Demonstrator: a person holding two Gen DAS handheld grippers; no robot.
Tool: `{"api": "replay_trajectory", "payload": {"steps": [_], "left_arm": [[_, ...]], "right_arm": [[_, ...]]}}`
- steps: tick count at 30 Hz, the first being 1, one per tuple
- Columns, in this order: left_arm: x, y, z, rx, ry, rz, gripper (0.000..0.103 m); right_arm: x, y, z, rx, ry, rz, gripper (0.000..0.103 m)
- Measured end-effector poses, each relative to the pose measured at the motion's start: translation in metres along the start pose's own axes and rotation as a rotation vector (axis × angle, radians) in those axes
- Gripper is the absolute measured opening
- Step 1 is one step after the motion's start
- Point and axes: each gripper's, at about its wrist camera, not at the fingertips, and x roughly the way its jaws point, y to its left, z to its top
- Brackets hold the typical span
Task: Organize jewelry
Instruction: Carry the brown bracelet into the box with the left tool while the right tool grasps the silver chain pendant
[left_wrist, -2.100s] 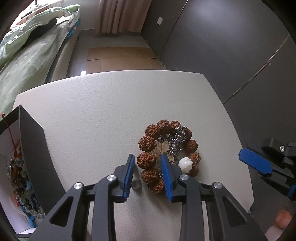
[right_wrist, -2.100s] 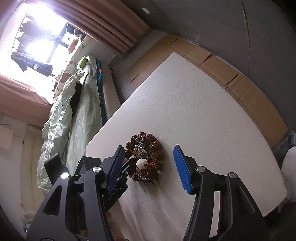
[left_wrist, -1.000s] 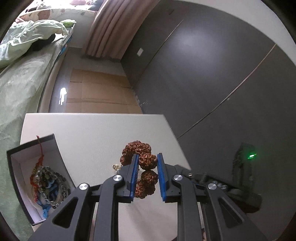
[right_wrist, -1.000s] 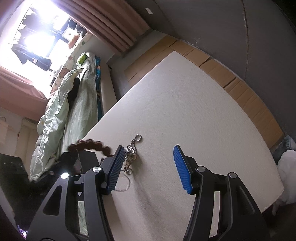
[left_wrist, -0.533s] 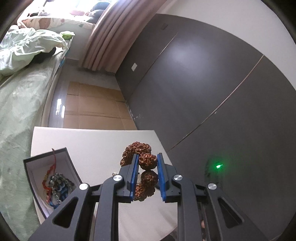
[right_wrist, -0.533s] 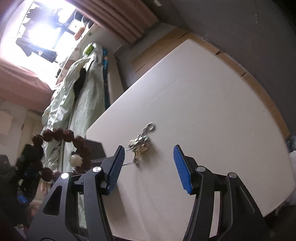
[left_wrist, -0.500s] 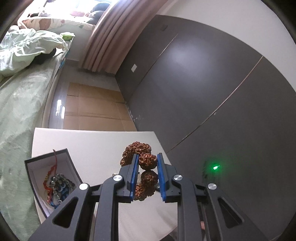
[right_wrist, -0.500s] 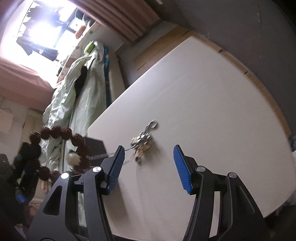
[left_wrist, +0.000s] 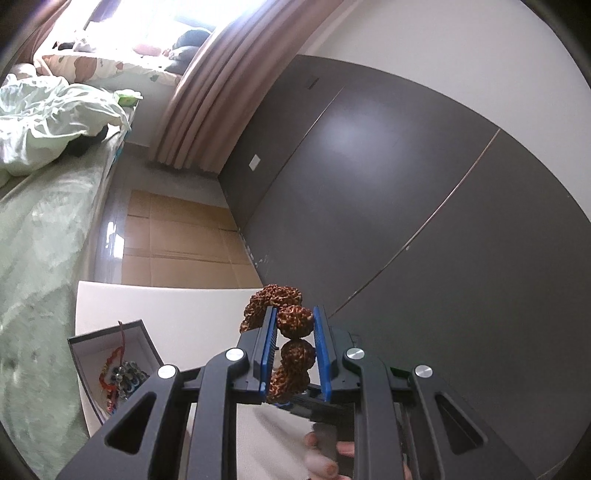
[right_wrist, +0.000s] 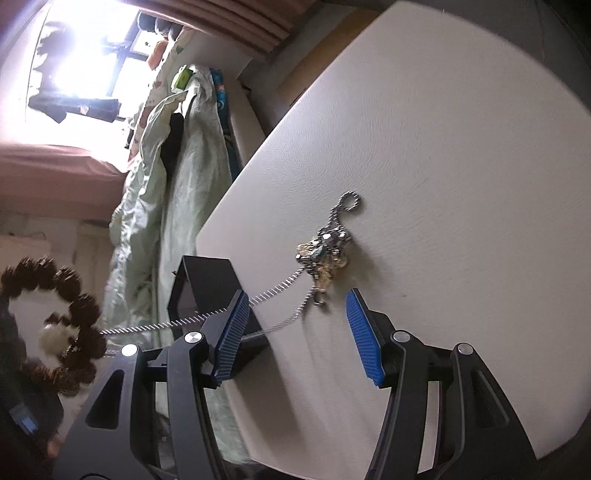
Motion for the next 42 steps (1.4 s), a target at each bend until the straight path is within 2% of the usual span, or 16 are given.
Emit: {"api": "replay_trajectory", "payload": {"steps": [3, 5, 8, 12, 13, 15, 21, 23, 25, 27, 28, 38, 39, 41, 42], "left_arm": [[-0.004, 0.001, 0.001, 0.004, -0.005, 0.010, 0.018], [-0.006, 0.004, 0.000, 0.000, -0.009, 0.030, 0.018], [-0.006, 0.013, 0.003, -0.014, -0.012, 0.051, 0.018], [-0.009, 0.025, 0.005, -0.029, -0.017, 0.072, 0.018], [-0.009, 0.028, 0.006, -0.032, -0.018, 0.079, 0.018], [-0.010, 0.036, 0.006, -0.044, -0.019, 0.093, 0.018], [-0.013, 0.059, 0.004, -0.072, -0.013, 0.134, 0.018], [-0.013, 0.065, 0.001, -0.082, -0.007, 0.144, 0.018], [-0.011, 0.075, -0.003, -0.096, 0.007, 0.160, 0.018], [-0.008, 0.084, -0.008, -0.112, 0.027, 0.181, 0.018], [-0.006, 0.089, -0.010, -0.120, 0.038, 0.190, 0.018], [0.014, 0.125, -0.027, -0.204, 0.125, 0.249, 0.018], [0.014, 0.128, -0.027, -0.216, 0.125, 0.252, 0.021], [0.007, 0.131, -0.027, -0.228, 0.106, 0.252, 0.044], [0.004, 0.132, -0.024, -0.228, 0.092, 0.254, 0.060]], "right_arm": [[0.009, 0.005, -0.003, 0.000, 0.012, 0.001, 0.056], [0.014, 0.011, -0.005, -0.025, 0.002, -0.042, 0.056], [0.009, 0.022, -0.004, -0.091, -0.067, -0.143, 0.056], [0.008, 0.030, -0.001, -0.136, -0.120, -0.192, 0.055], [0.010, 0.030, 0.000, -0.138, -0.120, -0.200, 0.050], [0.016, 0.029, 0.003, -0.145, -0.117, -0.231, 0.046], [0.030, 0.032, 0.006, -0.186, -0.131, -0.329, 0.044], [0.037, 0.034, 0.005, -0.201, -0.124, -0.352, 0.034], [0.039, 0.035, 0.004, -0.213, -0.128, -0.372, 0.030], [0.037, 0.034, 0.004, -0.208, -0.132, -0.374, 0.028], [0.035, 0.034, 0.003, -0.205, -0.139, -0.371, 0.015], [-0.002, 0.055, -0.003, -0.270, -0.216, -0.273, 0.015], [-0.006, 0.059, -0.004, -0.281, -0.224, -0.260, 0.015], [-0.017, 0.068, -0.008, -0.305, -0.243, -0.231, 0.015], [-0.022, 0.073, -0.010, -0.320, -0.254, -0.220, 0.015]]}}
